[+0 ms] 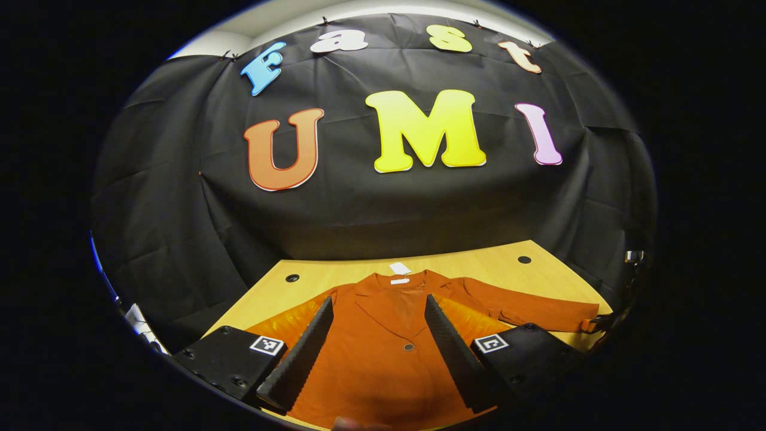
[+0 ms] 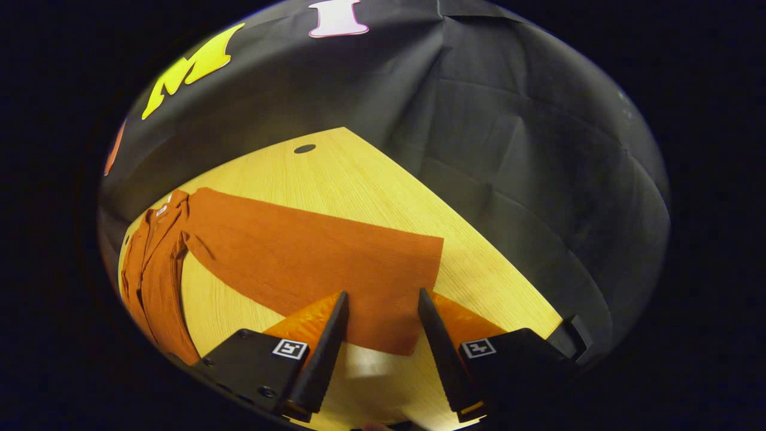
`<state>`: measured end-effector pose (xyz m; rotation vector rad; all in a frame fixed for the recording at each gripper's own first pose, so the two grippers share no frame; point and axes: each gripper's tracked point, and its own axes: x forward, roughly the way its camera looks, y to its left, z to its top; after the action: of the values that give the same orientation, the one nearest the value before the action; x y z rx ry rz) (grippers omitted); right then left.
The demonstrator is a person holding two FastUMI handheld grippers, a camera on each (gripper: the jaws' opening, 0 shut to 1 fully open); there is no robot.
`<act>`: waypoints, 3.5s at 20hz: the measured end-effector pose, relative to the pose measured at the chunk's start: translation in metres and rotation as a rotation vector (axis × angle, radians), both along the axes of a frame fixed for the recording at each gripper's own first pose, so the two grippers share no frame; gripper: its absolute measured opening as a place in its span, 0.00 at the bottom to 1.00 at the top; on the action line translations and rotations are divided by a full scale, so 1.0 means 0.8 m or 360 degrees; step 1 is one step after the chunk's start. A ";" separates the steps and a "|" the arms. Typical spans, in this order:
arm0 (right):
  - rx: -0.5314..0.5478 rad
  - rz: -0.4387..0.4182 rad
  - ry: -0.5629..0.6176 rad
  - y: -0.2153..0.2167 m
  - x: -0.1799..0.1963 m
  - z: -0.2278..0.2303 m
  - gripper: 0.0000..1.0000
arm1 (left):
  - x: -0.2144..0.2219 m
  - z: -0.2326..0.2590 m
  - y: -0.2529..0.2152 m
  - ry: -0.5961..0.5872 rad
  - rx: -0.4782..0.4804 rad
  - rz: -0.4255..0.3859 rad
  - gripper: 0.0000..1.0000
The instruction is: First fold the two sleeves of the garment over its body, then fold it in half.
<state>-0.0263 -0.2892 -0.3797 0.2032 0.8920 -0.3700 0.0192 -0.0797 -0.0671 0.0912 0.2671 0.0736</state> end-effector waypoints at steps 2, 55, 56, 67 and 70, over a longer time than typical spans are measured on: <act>0.0011 -0.0042 0.0040 -0.001 0.000 -0.002 0.43 | -0.001 0.002 0.011 -0.0002 -0.0027 0.0017 0.99; 0.0013 0.1159 -0.0320 0.829 0.249 0.034 0.24 | -0.239 -0.086 0.540 0.0145 -0.0148 0.0973 1.00; 0.0012 0.1173 -0.0328 0.828 0.248 0.040 0.30 | -0.236 -0.084 0.542 0.0130 -0.0148 0.0972 0.99; 0.0154 0.1204 -0.0484 0.796 0.216 0.143 0.90 | -0.179 -0.100 0.500 0.0079 -0.0220 0.0821 0.99; 0.0111 0.1306 -0.0623 0.779 0.190 0.199 0.96 | -0.173 -0.119 0.494 0.0119 -0.0208 0.0794 1.00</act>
<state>0.1256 0.3338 -0.2203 -0.0383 0.5360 0.4541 -0.1196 0.3155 -0.1620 -0.1052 0.3639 0.5486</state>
